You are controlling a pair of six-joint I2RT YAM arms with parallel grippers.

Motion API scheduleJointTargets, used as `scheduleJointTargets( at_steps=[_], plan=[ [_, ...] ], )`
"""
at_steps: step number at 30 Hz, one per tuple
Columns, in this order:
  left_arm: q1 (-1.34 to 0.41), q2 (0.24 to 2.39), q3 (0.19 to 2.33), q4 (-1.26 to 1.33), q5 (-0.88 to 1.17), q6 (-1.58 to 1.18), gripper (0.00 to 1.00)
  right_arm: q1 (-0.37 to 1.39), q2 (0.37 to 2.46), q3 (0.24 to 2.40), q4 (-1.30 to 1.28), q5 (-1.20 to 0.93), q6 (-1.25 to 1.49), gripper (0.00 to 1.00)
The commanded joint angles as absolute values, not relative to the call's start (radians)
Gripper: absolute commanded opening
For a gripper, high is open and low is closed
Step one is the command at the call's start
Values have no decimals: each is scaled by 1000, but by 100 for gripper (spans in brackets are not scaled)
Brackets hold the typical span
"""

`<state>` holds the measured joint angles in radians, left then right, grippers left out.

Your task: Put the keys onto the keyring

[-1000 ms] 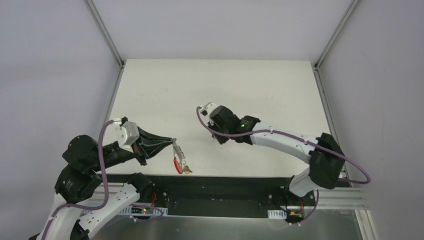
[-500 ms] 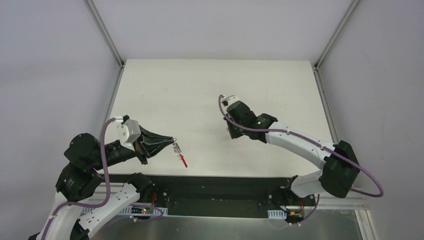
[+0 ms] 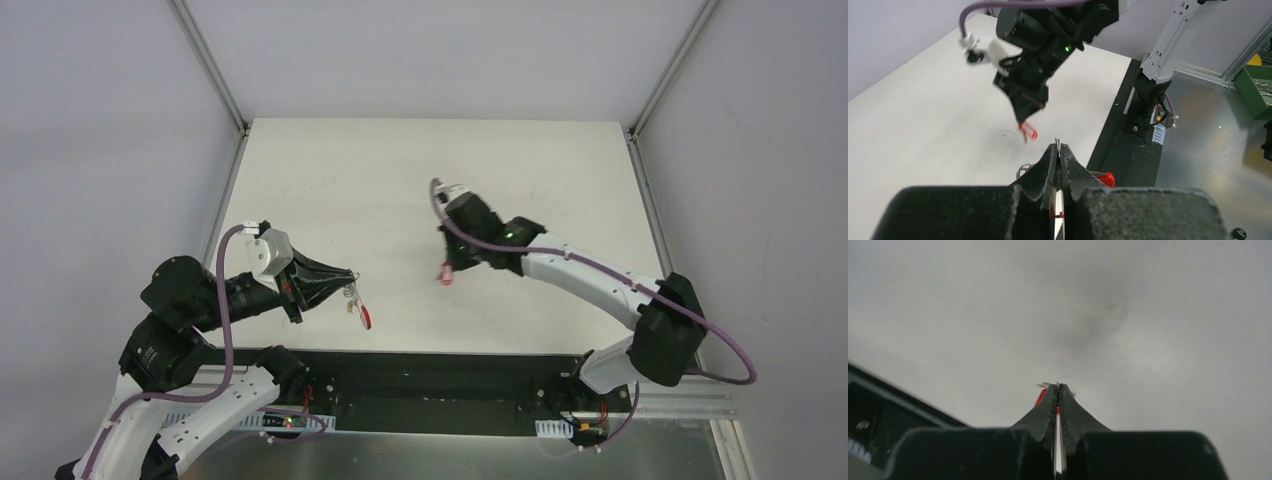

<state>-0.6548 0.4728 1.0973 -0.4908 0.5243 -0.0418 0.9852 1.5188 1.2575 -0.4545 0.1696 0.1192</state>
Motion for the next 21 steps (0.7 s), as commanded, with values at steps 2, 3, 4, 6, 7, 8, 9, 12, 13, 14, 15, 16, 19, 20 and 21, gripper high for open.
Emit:
scheduleJointTargets(
  at_steps=[2,3,4,6,7,8,9,12,13,14,15,16,19,20,21],
  plan=[
    [-658,472,1106,-419,527,-57,0,918,1368,1219,-597,153,87,0],
    [-658,478,1107,-419,527,-54,0,939,1399,1255,-650,290,85,0],
    [-658,485,1110,-419,537,-55,0,879,1419,1240,-673,406,117,0],
    [-658,489,1106,-408,557,-62,0,741,1404,1242,-702,60,154,0],
    [-658,490,1102,-407,552,-66,0,785,1363,1234,-633,-96,138,0],
    [-658,489,1101,-406,546,-64,0,906,1329,1236,-601,-40,107,0],
    [-658,491,1101,-406,541,-62,0,946,1323,1254,-619,102,73,0],
    [-658,499,1109,-399,557,-62,0,822,1353,1268,-701,138,115,0],
    [-658,503,1114,-400,560,-63,0,825,1342,1261,-683,99,118,0],
    [-658,506,1116,-398,561,-64,0,846,1323,1251,-650,82,118,0],
    [-658,506,1116,-399,559,-64,0,857,1310,1247,-628,68,115,0],
    [-658,507,1115,-398,559,-64,0,859,1300,1247,-621,47,112,0],
    [-658,515,1121,-393,576,-70,0,858,1277,1252,-627,-63,76,0],
    [-658,519,1124,-394,585,-72,0,858,1264,1258,-630,-105,56,0],
    [-658,521,1127,-393,595,-74,0,859,1248,1261,-630,-147,35,0]
  ],
)
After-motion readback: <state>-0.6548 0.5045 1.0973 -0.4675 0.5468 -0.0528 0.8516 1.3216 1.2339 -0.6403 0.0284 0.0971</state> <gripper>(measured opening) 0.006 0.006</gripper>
